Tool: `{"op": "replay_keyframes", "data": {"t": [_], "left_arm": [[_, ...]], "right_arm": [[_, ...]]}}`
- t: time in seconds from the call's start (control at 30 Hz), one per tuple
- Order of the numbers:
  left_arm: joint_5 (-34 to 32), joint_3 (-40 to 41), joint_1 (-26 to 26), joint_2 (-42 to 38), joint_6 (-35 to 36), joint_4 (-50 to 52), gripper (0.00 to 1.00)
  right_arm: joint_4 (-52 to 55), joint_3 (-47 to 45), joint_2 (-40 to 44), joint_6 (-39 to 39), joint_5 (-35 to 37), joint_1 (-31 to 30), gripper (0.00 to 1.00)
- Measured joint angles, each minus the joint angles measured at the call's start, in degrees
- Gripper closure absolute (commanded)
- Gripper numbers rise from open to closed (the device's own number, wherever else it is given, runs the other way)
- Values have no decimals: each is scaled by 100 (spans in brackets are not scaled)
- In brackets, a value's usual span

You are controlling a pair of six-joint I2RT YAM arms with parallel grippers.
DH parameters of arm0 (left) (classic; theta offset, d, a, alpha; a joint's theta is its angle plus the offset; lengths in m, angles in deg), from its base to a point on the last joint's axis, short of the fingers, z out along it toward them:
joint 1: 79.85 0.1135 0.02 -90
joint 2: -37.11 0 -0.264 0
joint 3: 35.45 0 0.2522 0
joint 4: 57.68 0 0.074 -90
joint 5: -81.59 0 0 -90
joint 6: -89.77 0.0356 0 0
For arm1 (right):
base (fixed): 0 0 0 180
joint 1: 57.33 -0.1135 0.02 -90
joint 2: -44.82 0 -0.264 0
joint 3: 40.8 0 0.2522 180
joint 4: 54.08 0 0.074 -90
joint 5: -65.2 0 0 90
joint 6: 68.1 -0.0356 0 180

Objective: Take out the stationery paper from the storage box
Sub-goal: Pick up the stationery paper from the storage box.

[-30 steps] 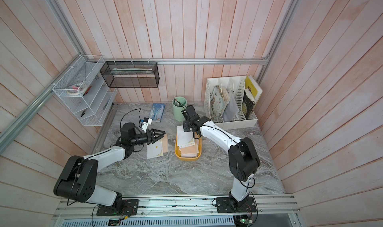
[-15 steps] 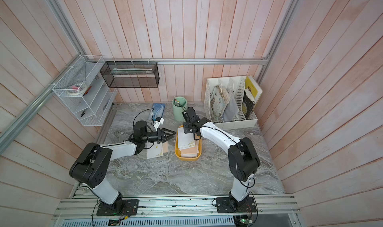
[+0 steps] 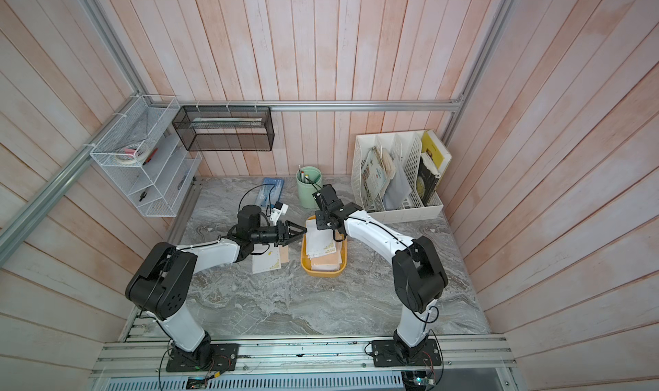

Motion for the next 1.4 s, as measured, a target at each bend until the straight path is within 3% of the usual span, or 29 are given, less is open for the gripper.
{"op": "replay_keyframes", "data": {"t": [0.57, 1.0, 1.07, 1.23, 1.4], "left_arm": [[-63, -170, -291, 450, -61, -85, 47], [70, -173, -293, 463, -404, -603, 91], [92, -173, -293, 474, -450, -662, 100], [122, -173, -293, 481, -444, -719, 100], [173, -170, -236, 481, -369, -673, 100]], "right_arm": [[0, -15, 9, -2, 0, 0, 96], [-7, -109, 11, -2, -61, -20, 93], [-11, -118, 11, -2, -61, -22, 90], [-42, -216, 55, 11, -55, -22, 67], [-50, -295, 221, -39, 72, -22, 54]]}}
